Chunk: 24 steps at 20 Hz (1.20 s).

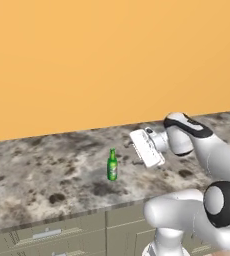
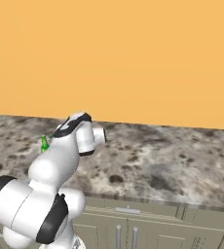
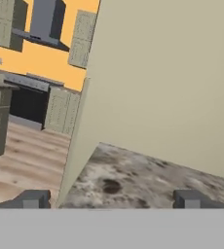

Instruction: Place the drinks on the dining counter in a tight cluster.

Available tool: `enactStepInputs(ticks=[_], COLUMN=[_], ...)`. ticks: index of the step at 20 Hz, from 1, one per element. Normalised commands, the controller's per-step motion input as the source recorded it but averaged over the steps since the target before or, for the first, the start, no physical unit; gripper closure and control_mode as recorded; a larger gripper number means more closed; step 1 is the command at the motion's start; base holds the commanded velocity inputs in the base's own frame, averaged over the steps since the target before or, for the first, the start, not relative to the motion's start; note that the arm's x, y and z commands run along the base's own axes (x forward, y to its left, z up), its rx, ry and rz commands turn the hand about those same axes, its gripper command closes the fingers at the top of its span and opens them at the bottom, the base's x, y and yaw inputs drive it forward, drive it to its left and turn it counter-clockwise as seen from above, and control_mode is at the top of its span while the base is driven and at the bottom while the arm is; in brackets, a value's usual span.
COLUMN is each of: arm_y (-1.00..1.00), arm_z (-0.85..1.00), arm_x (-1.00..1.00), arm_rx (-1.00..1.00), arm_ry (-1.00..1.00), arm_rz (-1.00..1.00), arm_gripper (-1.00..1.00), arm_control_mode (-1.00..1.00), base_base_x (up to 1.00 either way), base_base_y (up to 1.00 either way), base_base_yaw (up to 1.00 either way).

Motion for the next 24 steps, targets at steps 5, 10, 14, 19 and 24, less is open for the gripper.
enactStepInputs(ticks=[5,10,14,19,24], arm_y=[0.03,0.00,0.07,0.08,0.11], arm_z=[-0.08,-0.15,-0.18,-0.08,-0.05], arm_x=[0.28,0.27,0.01,0.09,0.16], arm_rx=[0.05,0.03,0.04,0.02,0.05], arm_ry=[0.13,0.10,0.02,0.00,0.00], arm_rz=[0.06,0.07,0.10,0.07,0.01], arm_gripper=[-1.00,-1.00,-1.00,-1.00,-1.00], arm_control_mode=[-1.00,-1.00,-1.00,-1.00,-1.00], base_base_x=[0.00,0.00,0.00,0.00,0.00], base_base_y=[0.00,0.00,0.00,0.00,0.00], base_base_yaw=[0.00,0.00,0.00,0.00,0.00])
